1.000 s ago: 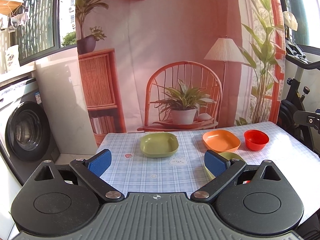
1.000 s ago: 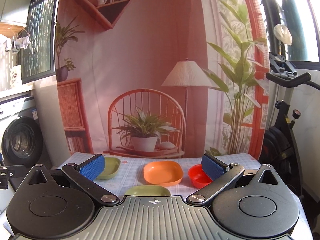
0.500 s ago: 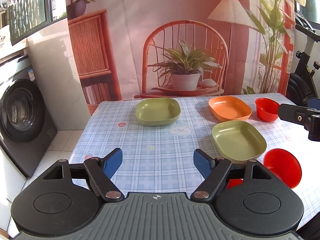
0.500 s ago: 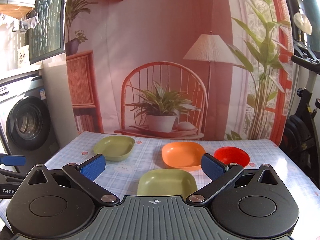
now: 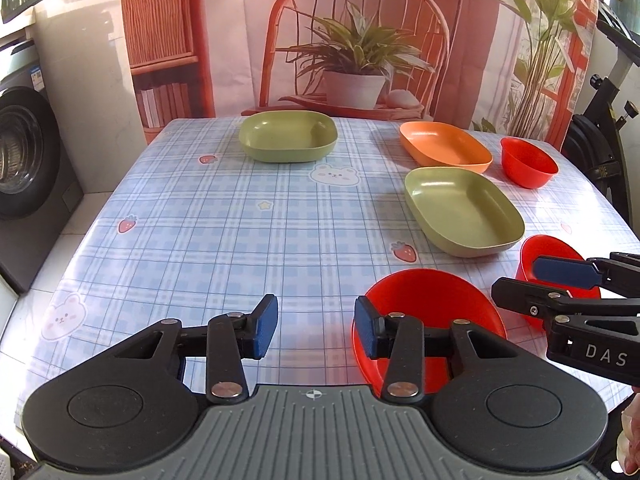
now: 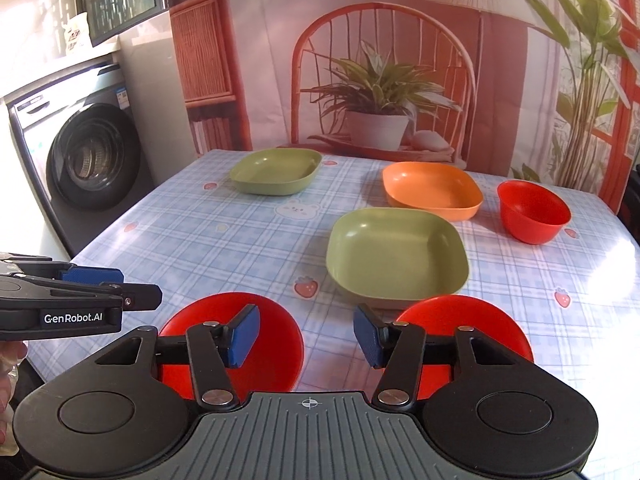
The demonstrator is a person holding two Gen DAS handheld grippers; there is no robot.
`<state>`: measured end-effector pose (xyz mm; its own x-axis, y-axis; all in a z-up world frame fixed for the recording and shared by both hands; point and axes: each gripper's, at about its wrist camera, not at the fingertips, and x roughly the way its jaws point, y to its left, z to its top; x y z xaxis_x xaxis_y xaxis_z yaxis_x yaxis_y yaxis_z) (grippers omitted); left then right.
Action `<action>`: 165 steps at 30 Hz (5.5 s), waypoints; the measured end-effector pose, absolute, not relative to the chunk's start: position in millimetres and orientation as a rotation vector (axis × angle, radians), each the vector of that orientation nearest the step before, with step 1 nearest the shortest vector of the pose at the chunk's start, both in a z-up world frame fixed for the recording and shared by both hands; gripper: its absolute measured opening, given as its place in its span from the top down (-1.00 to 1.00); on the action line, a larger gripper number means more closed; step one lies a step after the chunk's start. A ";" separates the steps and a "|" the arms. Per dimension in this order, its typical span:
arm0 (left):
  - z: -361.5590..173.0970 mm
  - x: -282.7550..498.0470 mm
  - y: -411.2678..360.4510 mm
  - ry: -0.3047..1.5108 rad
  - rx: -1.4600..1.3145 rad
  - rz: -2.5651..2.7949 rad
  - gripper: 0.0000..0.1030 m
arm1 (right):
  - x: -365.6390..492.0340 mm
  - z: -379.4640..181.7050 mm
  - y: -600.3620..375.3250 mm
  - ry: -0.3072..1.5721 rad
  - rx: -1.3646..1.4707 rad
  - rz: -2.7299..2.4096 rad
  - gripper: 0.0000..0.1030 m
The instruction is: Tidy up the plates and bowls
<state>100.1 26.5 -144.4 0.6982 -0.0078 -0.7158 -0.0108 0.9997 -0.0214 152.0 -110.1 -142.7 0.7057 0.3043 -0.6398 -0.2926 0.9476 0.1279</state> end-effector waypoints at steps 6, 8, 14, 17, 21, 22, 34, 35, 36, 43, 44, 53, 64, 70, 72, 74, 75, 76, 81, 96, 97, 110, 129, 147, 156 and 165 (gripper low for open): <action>-158.3 102.1 26.4 0.861 -0.078 -0.036 0.39 | 151.4 -158.0 -103.3 0.804 0.027 0.378 0.39; -159.5 102.6 25.9 0.863 -0.086 -0.045 0.39 | 152.7 -161.2 -105.4 0.824 0.041 0.367 0.47; -167.4 105.2 23.3 0.906 -0.113 -0.081 0.39 | 159.0 -168.9 -116.4 0.870 0.089 0.335 0.62; -169.4 106.2 21.7 0.918 -0.125 -0.098 0.41 | 159.8 -169.9 -117.1 0.878 0.092 0.348 0.74; -168.0 105.1 21.2 0.910 -0.137 -0.115 0.69 | 159.3 -169.0 -114.9 0.882 0.087 0.357 0.77; -168.0 103.3 22.7 0.910 -0.150 -0.124 0.69 | 159.8 -169.0 -115.0 0.886 0.089 0.359 0.77; -168.6 103.0 20.5 0.915 -0.163 -0.129 0.78 | 159.8 -169.7 -116.0 0.891 0.100 0.371 0.83; -168.5 103.0 20.2 0.915 -0.162 -0.129 0.78 | 159.8 -169.7 -116.2 0.890 0.099 0.371 0.83; -168.4 103.2 20.0 0.914 -0.161 -0.128 0.78 | 159.8 -169.5 -116.3 0.889 0.099 0.372 0.83; -161.8 103.1 19.9 0.893 -0.128 -0.132 0.78 | 156.7 -164.8 -115.7 0.864 0.093 0.373 0.83; -157.1 103.3 17.6 0.877 -0.105 -0.139 0.77 | 155.9 -162.5 -115.8 0.852 0.091 0.369 0.83; -97.3 118.5 -14.0 0.759 -0.037 -0.246 0.77 | 161.2 -121.9 -154.2 0.731 0.198 0.290 0.83; -94.9 148.2 -95.9 0.774 0.042 -0.361 0.76 | 155.0 -113.7 -228.6 0.631 0.247 0.126 0.83; -125.7 164.5 -120.1 0.852 0.083 -0.377 0.77 | 150.9 -138.5 -248.5 0.674 0.253 0.070 0.83; -133.9 168.9 -123.0 0.881 0.081 -0.376 0.77 | 149.4 -146.4 -250.6 0.691 0.254 0.064 0.83; -142.0 171.7 -123.5 0.908 0.078 -0.375 0.76 | 149.7 -152.1 -252.6 0.702 0.254 0.058 0.83; -144.3 172.0 -124.3 0.915 0.080 -0.374 0.76 | 149.5 -153.8 -252.8 0.705 0.255 0.057 0.83; -146.6 172.6 -124.6 0.922 0.084 -0.372 0.76 | 149.9 -155.7 -253.4 0.709 0.255 0.056 0.83; -155.3 175.1 -124.8 0.948 0.076 -0.367 0.76 | 151.2 -163.5 -253.5 0.728 0.259 0.050 0.83; -162.4 171.1 -128.6 0.960 0.068 -0.358 0.74 | 153.2 -171.7 -250.9 0.749 0.247 0.028 0.82; -161.8 170.9 -128.6 0.962 0.065 -0.357 0.73 | 153.1 -171.6 -250.5 0.748 0.247 0.028 0.82; -146.5 167.0 -118.4 0.910 0.000 -0.340 0.64 | 150.4 -164.1 -254.7 0.728 0.244 0.027 0.73; -78.2 175.8 -109.8 0.690 0.011 -0.313 0.64 | 165.4 -99.4 -305.7 0.536 0.192 -0.030 0.73; -98.0 284.7 -177.1 0.731 -0.038 -0.396 0.55 | 256.8 -129.5 -354.9 0.494 0.165 -0.011 0.63; -136.5 344.6 -220.8 0.776 0.010 -0.368 0.38 | 322.5 -173.9 -379.5 0.549 0.238 -0.020 0.61; -157.3 370.9 -236.8 0.818 0.055 -0.376 0.38 | 354.9 -205.6 -386.1 0.585 0.294 -0.026 0.61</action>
<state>370.9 -236.8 -157.3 0.6215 -0.3060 -0.7211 0.3478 0.9326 -0.0960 354.9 -386.1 -205.6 0.8345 0.0586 -0.5479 0.1074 0.9580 0.2661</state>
